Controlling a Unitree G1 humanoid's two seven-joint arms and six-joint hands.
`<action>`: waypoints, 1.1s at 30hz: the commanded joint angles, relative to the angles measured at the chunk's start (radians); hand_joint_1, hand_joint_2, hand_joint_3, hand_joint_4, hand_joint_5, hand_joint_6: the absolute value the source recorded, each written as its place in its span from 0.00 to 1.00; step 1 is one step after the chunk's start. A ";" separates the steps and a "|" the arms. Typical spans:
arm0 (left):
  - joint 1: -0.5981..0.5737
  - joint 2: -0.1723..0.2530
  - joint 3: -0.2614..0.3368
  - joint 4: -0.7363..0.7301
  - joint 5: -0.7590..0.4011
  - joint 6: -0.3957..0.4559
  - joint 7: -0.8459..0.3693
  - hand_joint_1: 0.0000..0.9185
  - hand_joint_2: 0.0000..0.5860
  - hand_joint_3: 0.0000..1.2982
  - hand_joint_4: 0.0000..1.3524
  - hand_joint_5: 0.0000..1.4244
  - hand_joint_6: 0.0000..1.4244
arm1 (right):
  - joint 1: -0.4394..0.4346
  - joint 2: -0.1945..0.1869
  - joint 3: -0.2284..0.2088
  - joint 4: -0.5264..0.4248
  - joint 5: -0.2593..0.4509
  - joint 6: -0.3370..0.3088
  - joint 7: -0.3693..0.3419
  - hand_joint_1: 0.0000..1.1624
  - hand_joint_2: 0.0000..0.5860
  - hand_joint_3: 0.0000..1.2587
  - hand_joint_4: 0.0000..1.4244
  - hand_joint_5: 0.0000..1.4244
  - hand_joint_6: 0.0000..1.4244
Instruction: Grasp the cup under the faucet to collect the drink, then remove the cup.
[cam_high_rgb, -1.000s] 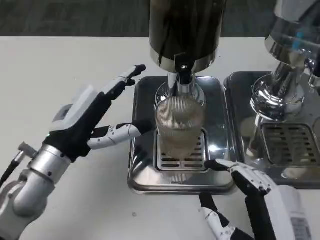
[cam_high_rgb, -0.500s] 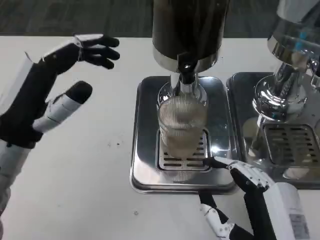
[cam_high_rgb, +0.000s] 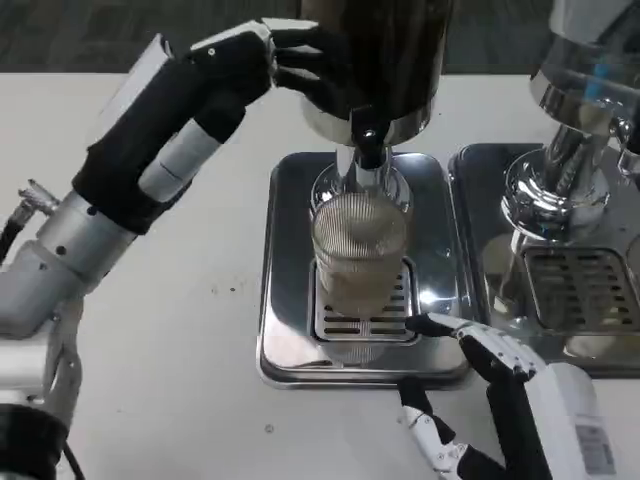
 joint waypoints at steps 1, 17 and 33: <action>-0.062 -0.052 0.033 0.068 -0.009 0.044 -0.061 0.00 0.18 0.26 0.23 0.25 0.17 | 0.003 0.013 0.000 0.008 0.002 -0.009 -0.023 0.44 0.71 0.32 0.26 0.24 0.22; -0.175 -0.133 0.085 0.297 0.057 0.160 -0.200 0.00 0.15 0.18 0.15 0.20 0.11 | 0.000 0.024 -0.007 0.023 0.006 -0.008 -0.035 0.44 0.71 0.33 0.26 0.24 0.22; -0.196 -0.144 0.074 0.367 0.156 0.159 -0.254 0.00 0.12 0.18 0.16 0.19 0.12 | -0.005 0.028 -0.011 0.037 0.037 -0.014 -0.024 0.44 0.71 0.33 0.26 0.24 0.22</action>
